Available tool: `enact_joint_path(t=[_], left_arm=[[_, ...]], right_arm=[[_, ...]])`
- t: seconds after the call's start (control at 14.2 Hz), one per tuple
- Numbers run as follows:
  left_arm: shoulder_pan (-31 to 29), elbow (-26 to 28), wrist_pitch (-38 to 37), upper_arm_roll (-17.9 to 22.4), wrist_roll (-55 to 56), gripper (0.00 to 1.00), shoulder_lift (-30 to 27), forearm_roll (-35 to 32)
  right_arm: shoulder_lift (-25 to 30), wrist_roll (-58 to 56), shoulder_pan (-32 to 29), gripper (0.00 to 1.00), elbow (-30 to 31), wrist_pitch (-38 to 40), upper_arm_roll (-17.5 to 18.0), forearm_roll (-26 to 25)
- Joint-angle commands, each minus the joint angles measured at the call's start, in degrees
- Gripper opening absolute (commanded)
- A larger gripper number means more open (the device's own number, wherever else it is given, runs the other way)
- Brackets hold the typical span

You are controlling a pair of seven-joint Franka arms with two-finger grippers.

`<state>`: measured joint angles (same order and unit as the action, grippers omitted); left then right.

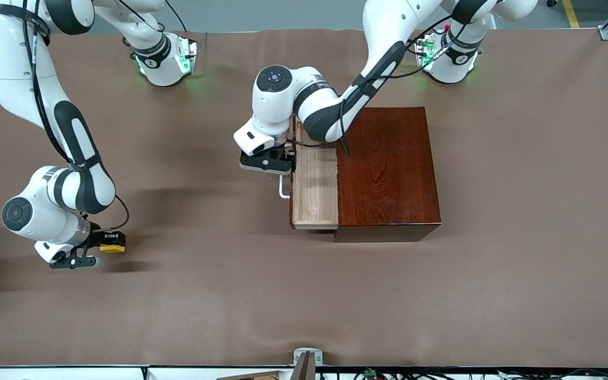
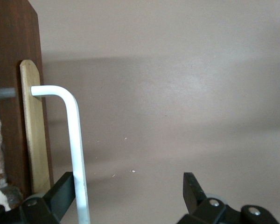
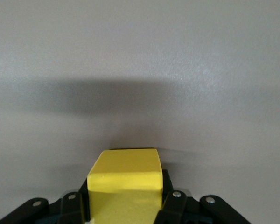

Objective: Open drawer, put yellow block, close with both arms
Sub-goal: 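Pull the drawer open with the left gripper while the right gripper grasps the cube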

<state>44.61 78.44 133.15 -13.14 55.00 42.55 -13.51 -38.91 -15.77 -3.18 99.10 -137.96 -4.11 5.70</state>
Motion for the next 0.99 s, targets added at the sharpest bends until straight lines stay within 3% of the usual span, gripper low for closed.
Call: enact_joint_path(t=[0.0,0.71,0.92], left_arm=[[1.53,-2.5,2.55,-0.04,0.37,1.0,1.58,1.38],[1.01,-3.12,1.76,0.4,0.54,1.0,-1.5,4.9],[-1.88,-3.12,-5.33,0.48,0.45,1.0,-6.4,7.78]], right_arm=[[1.29,-2.68,-0.07,0.0,-1.89,1.81,0.68,1.42],[4.54,-2.86,-0.16,0.0,-14.46,17.27,0.77,1.33],[7.35,-4.96,0.02,0.0,-14.55,20.79,2.17,1.42]])
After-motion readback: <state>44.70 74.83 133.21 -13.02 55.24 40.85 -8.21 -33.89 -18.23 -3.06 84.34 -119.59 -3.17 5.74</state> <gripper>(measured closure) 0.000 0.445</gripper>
